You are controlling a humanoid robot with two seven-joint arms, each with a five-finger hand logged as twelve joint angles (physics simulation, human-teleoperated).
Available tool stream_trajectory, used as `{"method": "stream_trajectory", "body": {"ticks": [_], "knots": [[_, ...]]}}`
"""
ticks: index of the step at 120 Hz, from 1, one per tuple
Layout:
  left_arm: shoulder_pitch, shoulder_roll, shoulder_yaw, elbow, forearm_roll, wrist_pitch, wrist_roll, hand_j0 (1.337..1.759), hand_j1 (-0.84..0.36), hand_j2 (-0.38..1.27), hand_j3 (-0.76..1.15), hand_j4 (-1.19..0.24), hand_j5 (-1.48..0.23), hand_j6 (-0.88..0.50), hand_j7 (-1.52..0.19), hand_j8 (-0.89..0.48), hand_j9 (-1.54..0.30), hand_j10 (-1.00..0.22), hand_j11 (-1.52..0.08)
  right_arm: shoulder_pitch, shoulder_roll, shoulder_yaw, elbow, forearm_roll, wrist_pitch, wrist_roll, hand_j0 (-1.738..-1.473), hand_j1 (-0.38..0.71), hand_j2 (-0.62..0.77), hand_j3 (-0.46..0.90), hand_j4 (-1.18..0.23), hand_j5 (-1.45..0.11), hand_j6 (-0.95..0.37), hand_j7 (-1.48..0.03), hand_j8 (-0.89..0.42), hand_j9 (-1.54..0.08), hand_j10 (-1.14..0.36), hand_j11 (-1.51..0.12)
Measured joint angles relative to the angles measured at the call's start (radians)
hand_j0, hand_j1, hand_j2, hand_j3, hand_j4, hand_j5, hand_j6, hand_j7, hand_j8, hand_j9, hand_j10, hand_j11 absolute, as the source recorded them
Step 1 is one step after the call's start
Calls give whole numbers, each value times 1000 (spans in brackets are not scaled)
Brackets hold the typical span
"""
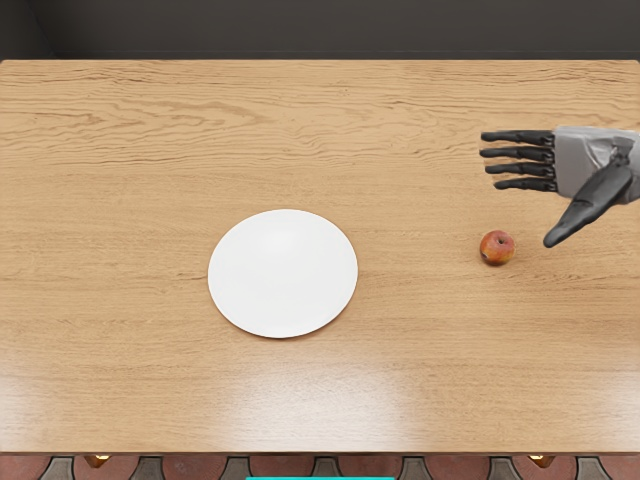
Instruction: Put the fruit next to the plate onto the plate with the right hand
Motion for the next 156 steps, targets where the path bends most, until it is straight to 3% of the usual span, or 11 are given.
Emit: {"method": "stream_trajectory", "body": {"ticks": [22,37,63,85,107,156], "knots": [[0,0,0,0,0,0,0,1658,69,47,0,-234,-304,-234,-304,-234,-304,-234,-304,37,-39,3,141,-20,-104,-219,-1658,-298,-8,0,-44,-57,-44,-57,-44,-57,-44,-57],[0,0,0,0,0,0,0,1658,69,47,0,-234,-304,-234,-304,-234,-304,-234,-304,63,-59,1,218,-95,-290,-285,-1658,-297,-8,0,-46,-58,-46,-57,-46,-57,-46,-57],[0,0,0,0,0,0,0,1658,69,47,0,-234,-304,-234,-304,-234,-304,-234,-304,81,-11,-24,272,-238,-590,-337,-1658,-296,-9,0,-48,-59,-49,-58,-49,-59,-48,-58],[0,0,0,0,0,0,0,1658,69,47,0,-234,-304,-234,-304,-234,-304,-234,-304,221,97,-228,280,-273,-881,-359,-1658,-297,-9,0,-48,-59,-49,-58,-49,-58,-48,-58],[0,0,0,0,0,0,0,1658,69,47,0,-234,-304,-234,-304,-234,-304,-234,-304,275,195,-342,287,-279,-1126,-363,-1658,-297,-8,0,-47,-58,-48,-57,-47,-58,-47,-57],[0,0,0,0,0,0,0,1658,69,47,0,-234,-304,-234,-304,-234,-304,-234,-304,379,379,-599,285,-278,-1220,-363,-1658,-297,-8,0,-46,-58,-47,-57,-46,-58,-46,-58]]}}
